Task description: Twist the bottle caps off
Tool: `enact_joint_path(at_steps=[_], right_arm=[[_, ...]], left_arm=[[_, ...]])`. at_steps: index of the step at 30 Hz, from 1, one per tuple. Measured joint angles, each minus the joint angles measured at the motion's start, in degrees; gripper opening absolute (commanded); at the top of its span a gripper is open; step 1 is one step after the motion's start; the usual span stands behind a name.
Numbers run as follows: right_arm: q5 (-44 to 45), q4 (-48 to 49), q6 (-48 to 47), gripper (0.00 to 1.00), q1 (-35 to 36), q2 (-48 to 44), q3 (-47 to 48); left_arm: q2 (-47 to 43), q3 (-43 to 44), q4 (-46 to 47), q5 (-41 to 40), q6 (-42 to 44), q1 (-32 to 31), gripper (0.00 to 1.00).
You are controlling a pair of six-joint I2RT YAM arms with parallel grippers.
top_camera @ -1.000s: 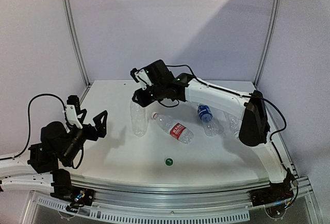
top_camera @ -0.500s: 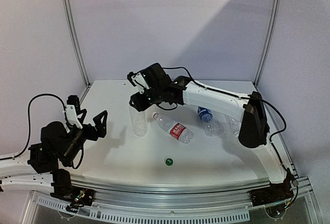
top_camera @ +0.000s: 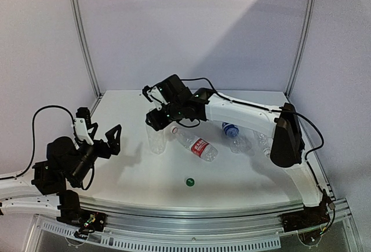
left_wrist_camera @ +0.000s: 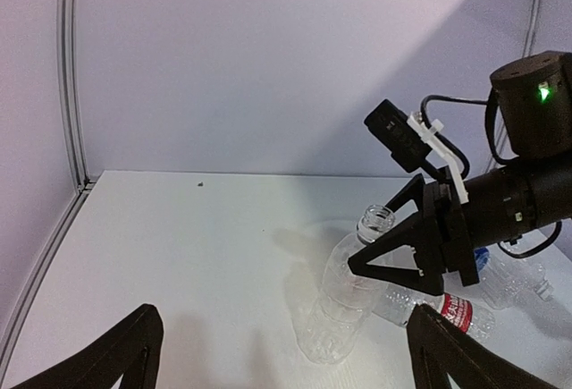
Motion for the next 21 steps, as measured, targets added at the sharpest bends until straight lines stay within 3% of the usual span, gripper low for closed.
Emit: enact_joint_path(at_steps=[6,21], right_arm=[[0.0,-0.4,0.1,0.73,0.1,-0.3,-0.7],[0.0,-0.8,0.2,0.76,0.4,-2.9,-3.1]], left_arm=[[1.0,0.0,0.2,0.0,0.1,0.0,0.97],[1.6,0.0,0.2,0.1,0.3,0.0,0.98]])
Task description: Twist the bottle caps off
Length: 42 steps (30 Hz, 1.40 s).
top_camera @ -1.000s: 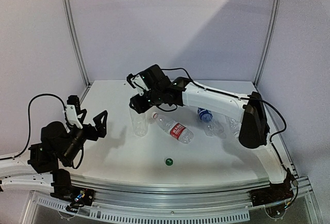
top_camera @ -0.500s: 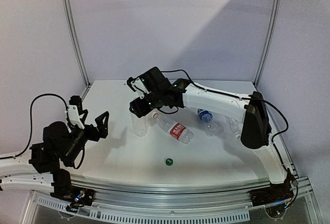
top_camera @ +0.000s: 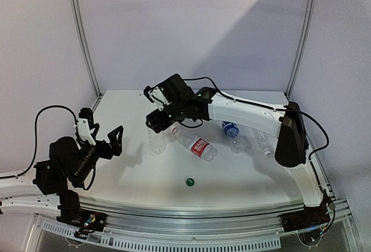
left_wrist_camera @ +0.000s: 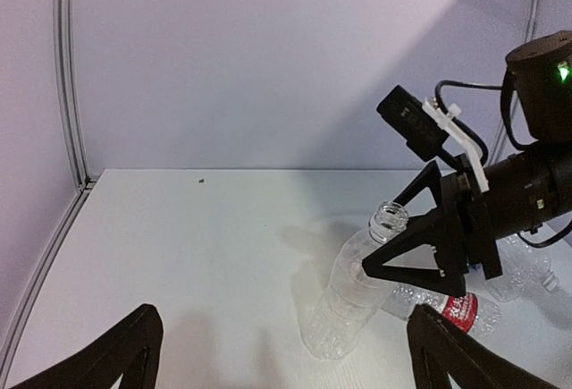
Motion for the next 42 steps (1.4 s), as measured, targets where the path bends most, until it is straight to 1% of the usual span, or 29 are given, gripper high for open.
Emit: enact_joint_path(at_steps=[5,10,12,17,21,26,30,35,42], right_arm=[[-0.1,-0.9,0.0,0.8,0.5,-1.1,0.0],[-0.2,-5.8,0.0,0.82,0.9,-3.6,-0.6],[-0.4,-7.1,0.0,0.83,0.9,-5.6,-3.0],[-0.7,-11.8,-0.3,0.83,0.9,-12.0,-12.8],[1.2,-16.0,-1.1,0.84,0.9,-13.3,-15.6],[4.1,-19.9,-1.7,0.84,-0.5,-13.2,-16.5],[3.8,-20.5,-2.0,0.84,-3.8,-11.9,-16.5],[3.8,-20.9,-2.8,0.84,-7.6,-7.7,-16.6],[3.9,-23.5,-3.7,0.82,-7.7,-1.3,-15.8]], left_arm=[[0.1,0.0,0.0,0.0,0.1,0.0,0.98],[0.4,0.0,0.0,-0.1,0.1,0.0,0.98],[0.5,0.0,0.0,-0.1,0.0,0.0,0.98],[0.7,0.0,0.0,-0.2,0.0,0.0,0.98],[0.7,0.0,0.0,-0.2,0.0,0.0,0.98],[0.7,0.0,0.0,-0.2,0.0,0.0,0.98],[0.7,0.0,0.0,-0.2,0.0,0.0,0.99],[0.7,0.0,0.0,-0.2,0.0,0.0,0.98],[0.6,0.0,0.0,0.0,0.0,0.0,0.98]])
